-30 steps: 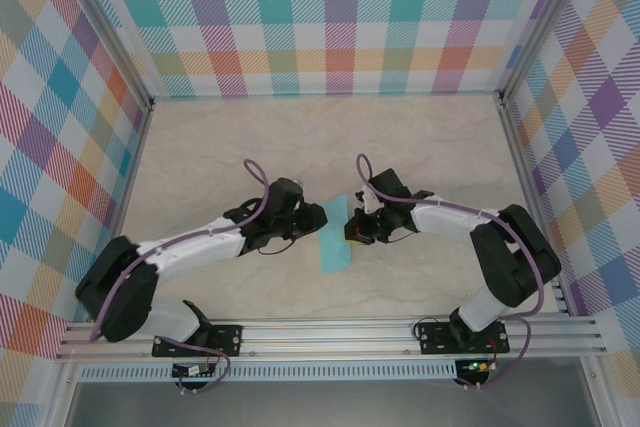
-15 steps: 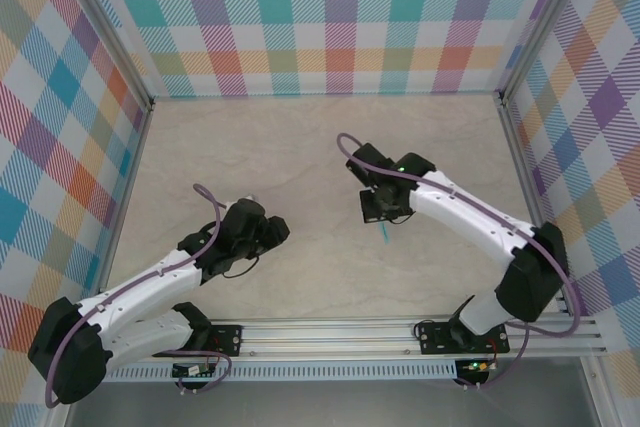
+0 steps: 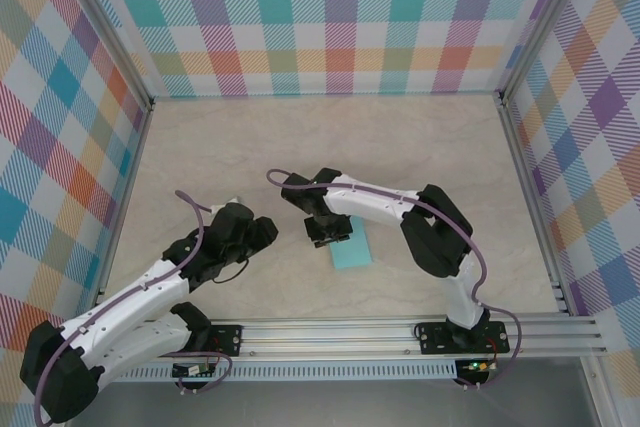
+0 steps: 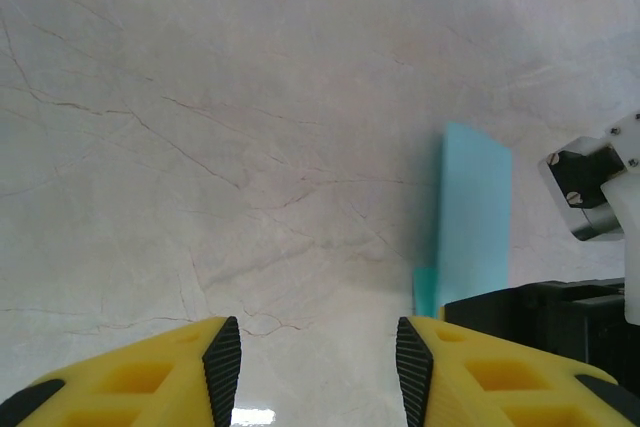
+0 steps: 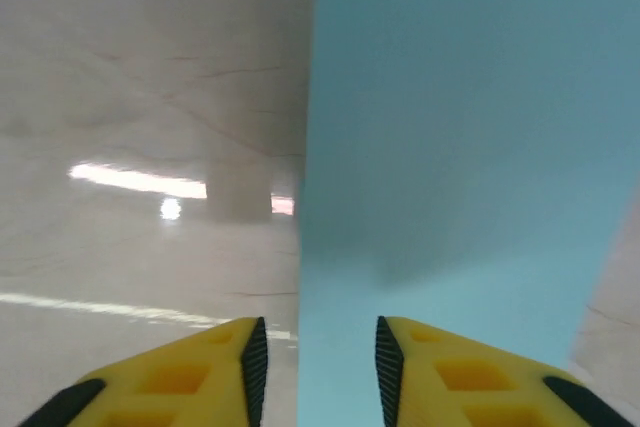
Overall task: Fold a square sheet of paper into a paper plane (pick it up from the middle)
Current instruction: Turn over the paper at the center of the table, then third fold the triangle at the center of the table.
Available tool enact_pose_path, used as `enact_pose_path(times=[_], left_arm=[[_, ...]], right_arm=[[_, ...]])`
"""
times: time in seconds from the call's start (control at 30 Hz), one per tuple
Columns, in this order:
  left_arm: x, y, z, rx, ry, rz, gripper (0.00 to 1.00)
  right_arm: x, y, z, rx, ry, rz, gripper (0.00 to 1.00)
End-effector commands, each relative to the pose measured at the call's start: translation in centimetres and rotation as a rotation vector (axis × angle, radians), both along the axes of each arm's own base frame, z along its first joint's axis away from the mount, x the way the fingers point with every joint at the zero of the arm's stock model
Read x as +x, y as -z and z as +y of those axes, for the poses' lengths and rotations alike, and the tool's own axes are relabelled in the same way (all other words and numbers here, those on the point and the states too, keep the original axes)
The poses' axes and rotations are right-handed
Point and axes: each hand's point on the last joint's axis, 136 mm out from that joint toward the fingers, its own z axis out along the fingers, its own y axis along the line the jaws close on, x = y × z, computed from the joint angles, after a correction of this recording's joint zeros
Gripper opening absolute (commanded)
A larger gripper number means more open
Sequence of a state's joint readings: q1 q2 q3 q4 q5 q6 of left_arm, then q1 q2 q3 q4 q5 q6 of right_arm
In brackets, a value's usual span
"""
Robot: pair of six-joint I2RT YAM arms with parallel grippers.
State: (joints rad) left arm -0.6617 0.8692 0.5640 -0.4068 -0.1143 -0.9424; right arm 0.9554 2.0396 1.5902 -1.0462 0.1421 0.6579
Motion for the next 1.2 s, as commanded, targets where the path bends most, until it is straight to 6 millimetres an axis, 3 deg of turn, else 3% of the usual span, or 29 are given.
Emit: enact_pose_path(times=[0.0,0.13,0.27,0.4,0.57,0.67,0.87,1.03,1.1,1.17], left_arm=[[-0.2,0.8,0.5,0.007,-0.006,0.019,0.48],[0.3,1.0,-2.1,-0.065,0.082,0.021,0.47],[1.6,0.7,-7.6,-0.186,0.244,0.022,0.43],[2.5,1.2,-12.3,-0.171,0.361,0.044,0.38],[3.7,3.9,-15.9,-0.121,0.404,0.125,0.3],[4.1,5.3,-16.0,-0.091,0.382,0.154,0.29],[3.4,5.6,-16.4,-0.086,0.42,0.149,0.3],[1.8,5.1,-16.6,-0.015,0.512,0.092,0.35],[0.7,4.7,-17.1,0.044,0.573,0.056,0.39],[-0.4,4.2,-17.4,0.137,0.626,0.01,0.45]], right_arm=[[0.0,-3.2,2.9,0.233,0.005,0.002,0.42],[0.2,-4.9,0.0,0.429,0.068,-0.031,0.52],[0.2,-3.8,-5.4,0.551,0.176,-0.048,0.62],[0.7,-2.9,-7.9,0.667,0.245,-0.015,0.62],[1.8,-2.2,-7.5,0.765,0.214,0.048,0.62],[2.8,-1.5,-6.9,0.775,0.2,0.066,0.61],[4.5,-0.4,-5.9,0.794,0.176,0.097,0.56],[4.9,-0.3,-5.5,0.816,0.174,0.115,0.35],[4.9,-0.2,-5.5,0.814,0.191,0.121,0.23],[4.8,0.1,-5.6,0.809,0.227,0.139,0.17]])
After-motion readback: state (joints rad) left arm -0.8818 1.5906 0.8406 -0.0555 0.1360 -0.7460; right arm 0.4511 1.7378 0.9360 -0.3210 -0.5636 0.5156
